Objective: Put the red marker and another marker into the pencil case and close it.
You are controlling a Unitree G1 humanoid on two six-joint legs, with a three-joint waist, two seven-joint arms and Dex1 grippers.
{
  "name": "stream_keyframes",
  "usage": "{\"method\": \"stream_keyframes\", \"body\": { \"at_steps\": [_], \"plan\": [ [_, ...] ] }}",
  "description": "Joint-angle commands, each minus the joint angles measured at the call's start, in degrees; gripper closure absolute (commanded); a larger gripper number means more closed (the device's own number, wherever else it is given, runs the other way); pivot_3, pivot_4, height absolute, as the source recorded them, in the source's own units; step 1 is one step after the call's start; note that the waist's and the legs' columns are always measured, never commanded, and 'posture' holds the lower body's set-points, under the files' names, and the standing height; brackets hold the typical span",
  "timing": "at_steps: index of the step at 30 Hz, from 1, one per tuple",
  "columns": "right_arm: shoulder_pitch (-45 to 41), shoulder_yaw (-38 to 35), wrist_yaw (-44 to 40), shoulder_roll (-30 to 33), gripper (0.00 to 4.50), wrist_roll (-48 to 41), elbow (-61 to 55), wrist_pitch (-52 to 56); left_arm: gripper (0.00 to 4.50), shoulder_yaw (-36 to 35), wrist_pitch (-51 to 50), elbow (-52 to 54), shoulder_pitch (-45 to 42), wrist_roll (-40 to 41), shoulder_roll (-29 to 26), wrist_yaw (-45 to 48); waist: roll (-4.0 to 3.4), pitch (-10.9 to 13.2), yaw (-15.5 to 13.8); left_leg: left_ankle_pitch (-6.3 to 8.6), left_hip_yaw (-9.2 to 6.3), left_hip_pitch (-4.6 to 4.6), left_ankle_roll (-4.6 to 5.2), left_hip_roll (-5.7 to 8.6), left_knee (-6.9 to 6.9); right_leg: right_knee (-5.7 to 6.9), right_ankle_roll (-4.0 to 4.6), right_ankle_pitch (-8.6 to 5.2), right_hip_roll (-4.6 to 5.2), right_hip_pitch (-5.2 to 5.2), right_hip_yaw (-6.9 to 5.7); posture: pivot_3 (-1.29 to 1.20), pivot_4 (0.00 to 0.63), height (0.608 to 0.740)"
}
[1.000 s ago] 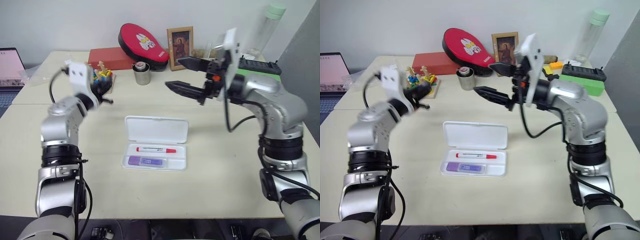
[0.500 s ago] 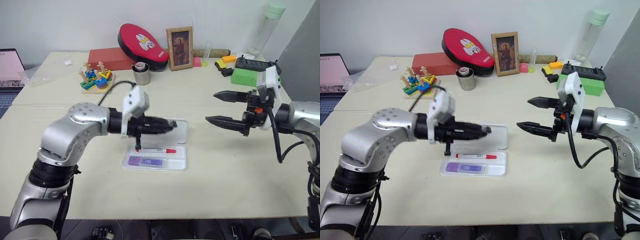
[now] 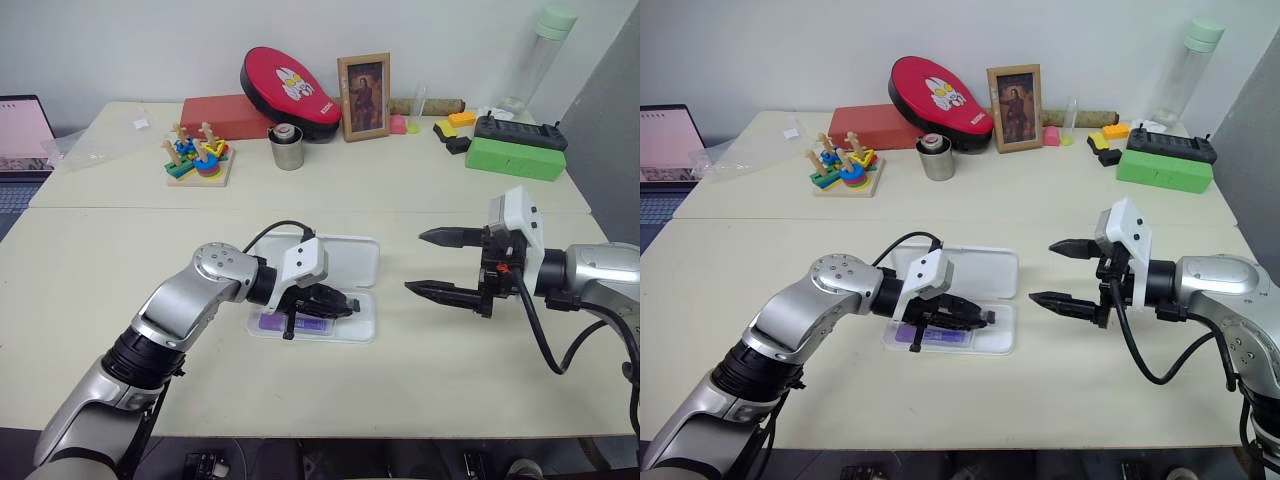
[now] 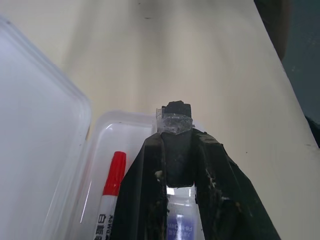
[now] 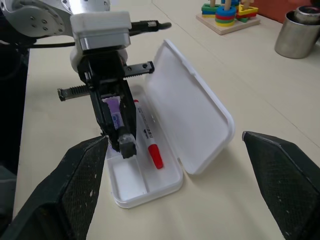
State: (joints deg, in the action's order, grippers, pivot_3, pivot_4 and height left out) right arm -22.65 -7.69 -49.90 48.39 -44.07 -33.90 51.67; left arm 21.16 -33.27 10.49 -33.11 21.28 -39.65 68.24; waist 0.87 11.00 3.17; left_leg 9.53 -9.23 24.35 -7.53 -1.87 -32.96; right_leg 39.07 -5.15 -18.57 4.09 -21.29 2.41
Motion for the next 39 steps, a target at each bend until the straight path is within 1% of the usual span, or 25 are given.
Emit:
{"method": "stream_keyframes", "body": {
  "at_steps": [1, 5, 11, 16, 20, 22, 29, 30, 31, 32, 39],
  "plan": [
    [1.3, 0.6, -0.7, 2.0, 0.0, -0.3, -2.3, -0.3, 4.08, 0.6, 1.0, 0.5, 0.2, -1.4, 0.6, 0.4, 0.0, 0.0, -0.1, 0.0, 0.0, 0.0, 0.0, 0.0, 0.0, 0.0, 0.0, 0.0, 0.0, 0.0, 0.0, 0.0, 0.15, 0.74],
    [2.1, 1.3, -1.3, 3.1, 0.0, -0.5, -2.7, -1.0, 4.08, 1.6, 1.2, 0.0, 0.3, -3.0, 1.3, 0.2, 0.0, 0.0, 0.0, 0.0, 0.0, 0.0, 0.0, 0.0, -0.03, 0.01, 0.0, 0.0, 0.0, 0.01, 0.0, 0.0, 0.15, 0.74],
    [1.2, 1.9, -0.2, 2.2, 0.0, -0.6, -2.5, -1.2, 4.08, 2.8, 1.9, -1.9, -0.1, -5.6, 3.7, -0.4, 0.0, 0.0, -0.1, 0.0, -0.01, -0.01, 0.0, 0.0, -0.05, 0.01, -0.01, 0.01, 0.0, 0.04, -0.01, 0.0, 0.15, 0.74],
    [1.1, 2.1, 0.4, 2.0, 0.0, -0.9, -2.8, -1.0, 4.08, 3.0, 1.5, -1.5, 0.1, -6.0, 4.8, -0.3, 0.0, 0.0, -0.1, 0.0, -0.01, -0.01, -0.01, 0.0, -0.05, 0.01, -0.01, 0.01, 0.0, 0.04, -0.01, 0.0, 0.15, 0.74],
    [1.2, 2.1, 0.6, 2.0, 0.0, -0.9, -2.9, -0.9, 4.08, 3.0, 0.9, -1.3, 0.1, -6.0, 4.6, 0.5, 0.0, 0.0, -0.1, 0.0, -0.01, -0.01, 0.0, 0.0, -0.05, 0.01, -0.01, 0.01, 0.0, 0.04, -0.01, 0.0, 0.15, 0.74],
    [1.3, 2.1, 0.6, 2.1, 0.0, -0.9, -2.9, -0.9, 3.38, 2.8, 0.5, -1.1, 0.1, -5.9, 4.5, 0.6, 0.0, 0.0, -0.1, 0.0, -0.01, -0.01, -0.01, 0.0, -0.05, 0.01, -0.01, 0.01, 0.0, 0.04, -0.01, 0.0, 0.15, 0.74],
    [1.4, 2.1, 0.9, 2.0, 0.0, -0.9, -2.7, -1.0, 2.07, 2.1, -0.5, -0.5, 0.1, -5.3, 4.0, 0.8, 0.0, 0.0, -0.1, 0.0, -0.01, -0.01, -0.01, 0.0, -0.05, 0.01, -0.01, 0.01, 0.0, 0.04, -0.01, 0.0, 0.15, 0.74],
    [1.3, 2.2, 0.9, 2.0, 0.0, -0.8, -2.6, -1.0, 1.94, 2.0, -0.7, -0.5, 0.1, -5.2, 4.0, 0.7, 0.0, 0.0, -0.1, 0.0, -0.01, -0.01, 0.0, 0.0, -0.05, 0.01, -0.01, 0.01, 0.0, 0.04, -0.01, 0.0, 0.15, 0.74],
    [1.2, 2.2, 0.9, 1.9, 0.0, -0.8, -2.6, -1.0, 1.68, 1.9, -0.8, -0.4, 0.0, -5.1, 4.0, 0.7, 0.0, 0.0, -0.1, 0.0, -0.01, -0.01, 0.0, 0.0, -0.05, 0.01, -0.01, 0.01, 0.0, 0.05, -0.01, 0.0, 0.15, 0.74],
    [1.1, 2.3, 0.9, 1.9, 0.0, -0.8, -2.4, -1.1, 1.54, 1.8, -1.0, -0.4, 0.0, -5.0, 4.2, 0.6, 0.0, 0.0, -0.1, 0.0, -0.01, -0.01, -0.01, 0.0, -0.05, 0.01, -0.01, 0.01, 0.0, 0.05, -0.01, 0.0, 0.15, 0.74],
    [0.4, 2.7, 0.8, 1.8, 0.0, -0.7, -1.7, -1.4, 0.18, 1.2, -1.1, -0.4, -0.3, -4.6, 4.9, -0.1, 0.0, 0.0, -0.1, 0.0, -0.02, -0.01, -0.01, 0.0, -0.06, 0.02, -0.01, 0.01, 0.0, 0.05, -0.01, 0.0, 0.15, 0.74]
  ]
}}
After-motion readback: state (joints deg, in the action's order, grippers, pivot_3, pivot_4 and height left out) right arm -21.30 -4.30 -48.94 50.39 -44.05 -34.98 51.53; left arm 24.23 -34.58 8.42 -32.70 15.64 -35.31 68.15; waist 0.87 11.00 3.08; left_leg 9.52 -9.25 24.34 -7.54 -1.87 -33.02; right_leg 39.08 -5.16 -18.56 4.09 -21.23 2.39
